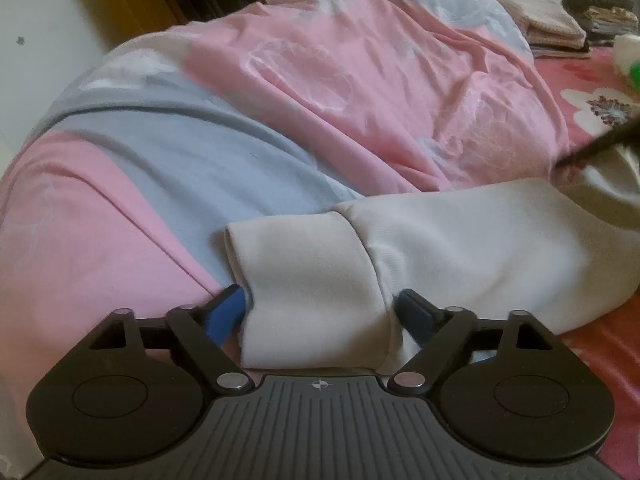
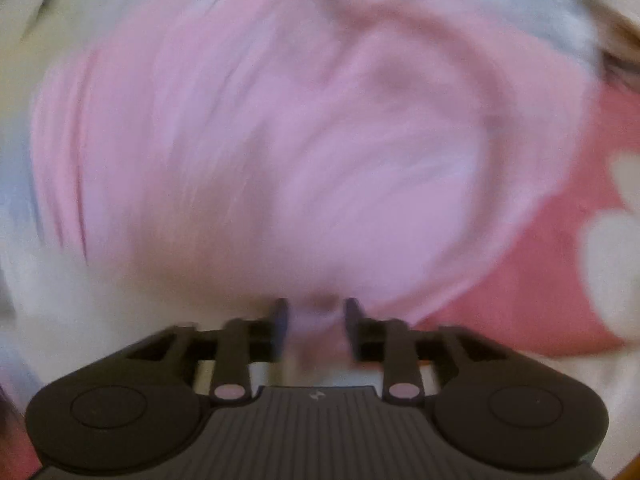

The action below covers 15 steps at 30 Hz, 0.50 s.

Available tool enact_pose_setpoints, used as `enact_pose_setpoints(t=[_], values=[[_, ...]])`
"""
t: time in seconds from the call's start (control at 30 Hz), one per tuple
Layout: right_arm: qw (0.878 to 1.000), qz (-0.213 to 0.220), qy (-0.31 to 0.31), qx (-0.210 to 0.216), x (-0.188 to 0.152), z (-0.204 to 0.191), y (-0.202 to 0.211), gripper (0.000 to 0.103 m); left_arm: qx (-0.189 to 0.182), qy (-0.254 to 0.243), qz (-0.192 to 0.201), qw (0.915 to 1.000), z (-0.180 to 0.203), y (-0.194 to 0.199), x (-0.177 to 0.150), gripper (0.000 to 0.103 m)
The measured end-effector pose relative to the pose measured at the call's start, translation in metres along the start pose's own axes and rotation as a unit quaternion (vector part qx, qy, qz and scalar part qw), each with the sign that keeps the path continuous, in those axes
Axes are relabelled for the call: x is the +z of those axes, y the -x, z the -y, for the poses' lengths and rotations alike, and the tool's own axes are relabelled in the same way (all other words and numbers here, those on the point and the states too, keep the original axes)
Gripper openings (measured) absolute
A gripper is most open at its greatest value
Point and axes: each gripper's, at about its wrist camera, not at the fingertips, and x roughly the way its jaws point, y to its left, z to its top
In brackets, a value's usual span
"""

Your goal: Fold clothes

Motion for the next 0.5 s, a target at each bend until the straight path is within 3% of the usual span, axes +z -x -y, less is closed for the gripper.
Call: enact_pose_setpoints(t=[0.07, 0.17, 0.23, 0.33, 0.5], values=[[0.994, 0.039, -0.097, 0.033, 0.015, 0.032, 0.035, 0.039, 0.0, 0.004, -0.001, 1.0, 0.0, 0.001, 0.001, 0.092], [0.986, 0.049, -0.15, 0.048, 0.025, 0.062, 0.076, 0.03, 0.007, 0.02, 0.006, 0.9998, -0.001, 0.006, 0.004, 0.094], [0.992, 0.026, -0.119, 0.027, 0.025, 0.059, 0.09, 0.029, 0.014, 0.029, 0.013, 0.9994, -0.002, 0.01, 0.007, 0.095], [0.997, -0.05, -0.058, -0.011, 0.008, 0.04, 0.081, 0.023, 0.024, 0.033, 0.021, 0.999, -0.003, 0.018, 0.01, 0.096], [0.988, -0.143, 0.033, -0.05, -0.03, 0.005, 0.017, 0.021, 0.041, 0.046, 0.026, 0.9978, -0.007, 0.027, 0.011, 0.096]])
